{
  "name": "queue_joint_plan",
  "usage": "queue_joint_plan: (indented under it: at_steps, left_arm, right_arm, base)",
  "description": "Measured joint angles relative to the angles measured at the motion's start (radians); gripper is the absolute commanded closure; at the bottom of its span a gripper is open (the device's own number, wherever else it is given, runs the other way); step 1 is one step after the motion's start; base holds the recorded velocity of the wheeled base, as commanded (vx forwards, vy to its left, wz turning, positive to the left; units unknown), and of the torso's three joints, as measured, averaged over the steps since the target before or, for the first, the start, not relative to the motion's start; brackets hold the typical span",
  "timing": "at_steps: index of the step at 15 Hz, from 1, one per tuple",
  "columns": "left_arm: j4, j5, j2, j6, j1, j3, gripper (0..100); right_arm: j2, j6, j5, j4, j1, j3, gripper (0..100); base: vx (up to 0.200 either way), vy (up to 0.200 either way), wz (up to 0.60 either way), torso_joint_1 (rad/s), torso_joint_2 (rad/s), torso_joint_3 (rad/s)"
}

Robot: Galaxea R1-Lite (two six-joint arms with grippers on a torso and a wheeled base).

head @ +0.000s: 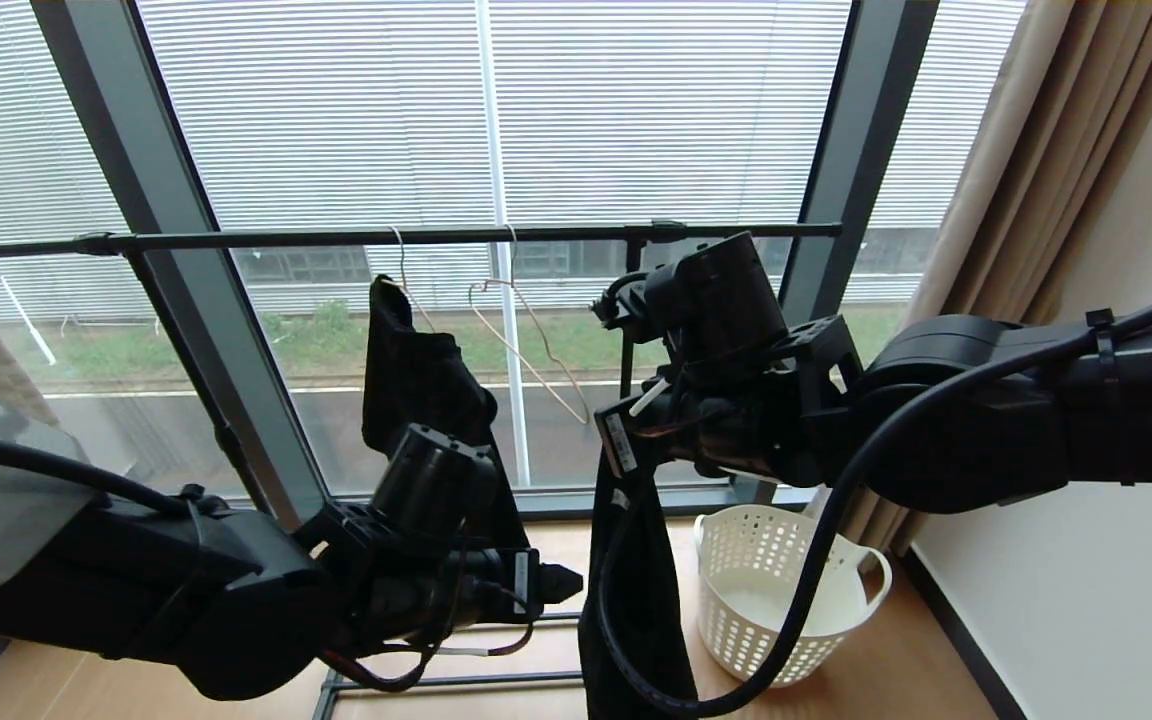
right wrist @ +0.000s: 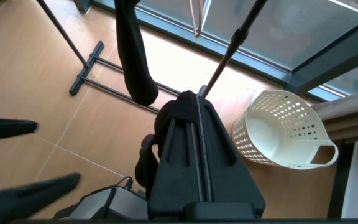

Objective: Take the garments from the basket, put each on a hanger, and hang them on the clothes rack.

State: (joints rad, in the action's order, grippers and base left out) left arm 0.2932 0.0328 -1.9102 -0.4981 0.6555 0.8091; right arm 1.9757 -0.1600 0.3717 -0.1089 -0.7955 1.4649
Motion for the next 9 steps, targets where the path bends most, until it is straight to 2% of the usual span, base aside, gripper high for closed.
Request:
queue_joint_plan:
  at_steps: [5,9]
  left_arm:
    - [0.03,-0.021,-0.058,-0.002,0.04,0.008,0]
    - [0.084,-0.104,-0.114,-0.002,0.041,0.015,0]
  right_arm:
    - [-0.008,-0.001,0.016,-0.002,-0.025,-0.011,100]
    - [-0.031,-0.001,0.016,-0.002,-0.059,-0.032,100]
  base:
    - [0.0,0.0,0.0,0.0,0.0,0.0]
    - [0.0,0.0,0.0,0.0,0.0,0.0]
